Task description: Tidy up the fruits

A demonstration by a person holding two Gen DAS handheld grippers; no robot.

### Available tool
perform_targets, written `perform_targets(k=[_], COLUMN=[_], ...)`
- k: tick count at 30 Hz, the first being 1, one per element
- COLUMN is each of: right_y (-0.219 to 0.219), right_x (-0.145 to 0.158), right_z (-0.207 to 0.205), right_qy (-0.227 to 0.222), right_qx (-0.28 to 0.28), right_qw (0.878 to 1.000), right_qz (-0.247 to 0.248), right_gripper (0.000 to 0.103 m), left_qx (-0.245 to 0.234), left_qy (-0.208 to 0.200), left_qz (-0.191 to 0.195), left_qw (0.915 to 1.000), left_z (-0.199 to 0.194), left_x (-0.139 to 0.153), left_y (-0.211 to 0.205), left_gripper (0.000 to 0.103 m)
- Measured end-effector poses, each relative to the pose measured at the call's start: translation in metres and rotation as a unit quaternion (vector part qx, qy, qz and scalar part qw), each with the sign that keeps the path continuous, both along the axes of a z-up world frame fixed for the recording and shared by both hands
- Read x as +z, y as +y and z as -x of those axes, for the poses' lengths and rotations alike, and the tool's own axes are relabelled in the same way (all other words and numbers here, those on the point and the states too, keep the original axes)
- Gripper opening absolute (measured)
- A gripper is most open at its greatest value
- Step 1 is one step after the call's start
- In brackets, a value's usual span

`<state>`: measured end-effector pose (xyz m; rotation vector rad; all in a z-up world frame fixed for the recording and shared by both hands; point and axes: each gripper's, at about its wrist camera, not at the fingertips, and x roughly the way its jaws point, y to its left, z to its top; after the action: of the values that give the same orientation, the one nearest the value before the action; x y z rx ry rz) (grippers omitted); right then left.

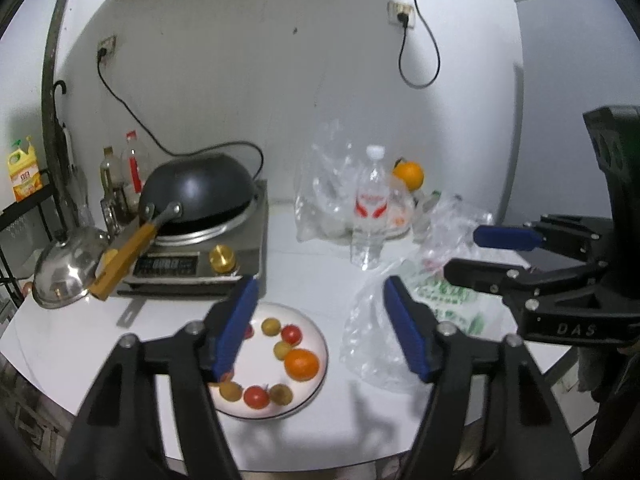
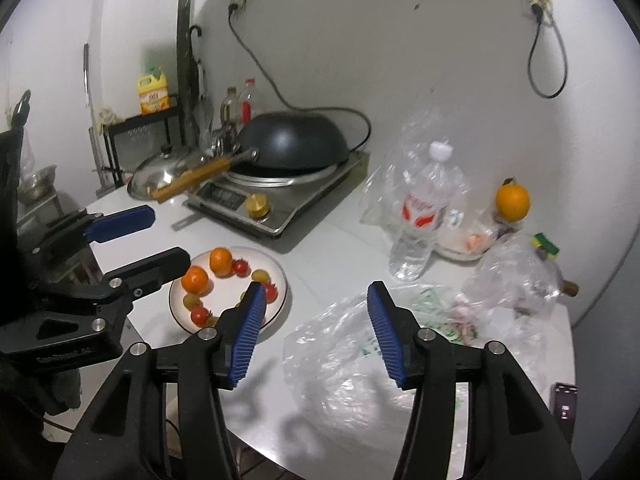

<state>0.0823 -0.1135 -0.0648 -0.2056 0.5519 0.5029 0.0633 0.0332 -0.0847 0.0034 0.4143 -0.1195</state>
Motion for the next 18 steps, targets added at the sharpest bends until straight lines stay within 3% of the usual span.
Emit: perform_targets(k=[14,16,18], right_y=[-0.040,-0.045,-0.047], right_x=[0.079,0.089,0.097], right_z=[0.041,0.046,0.051], right_qy=[-0.106,-0.118,-0.129], right_qx=[-0.034,-0.039,-0.041], right_qw=[0.994,0.992,0.990], right_qz=[-0.023,-0.025,-0.024], right_gripper=[0.060,0.060,0.062], left_qx=[0.000,0.000,-0.002], left_qy=[-0.089,-0.099,-0.106], left_qz=[-0.022,-0.024,-0.022], left_qw=[0.9958,0.9948,0.9941], left_z=[0.036,0.039,0.044], left_x=[0.080,0.090,0.100], left_y=[-0.017,-0.019,-0.021], left_gripper=[0.075,0.077,0.087])
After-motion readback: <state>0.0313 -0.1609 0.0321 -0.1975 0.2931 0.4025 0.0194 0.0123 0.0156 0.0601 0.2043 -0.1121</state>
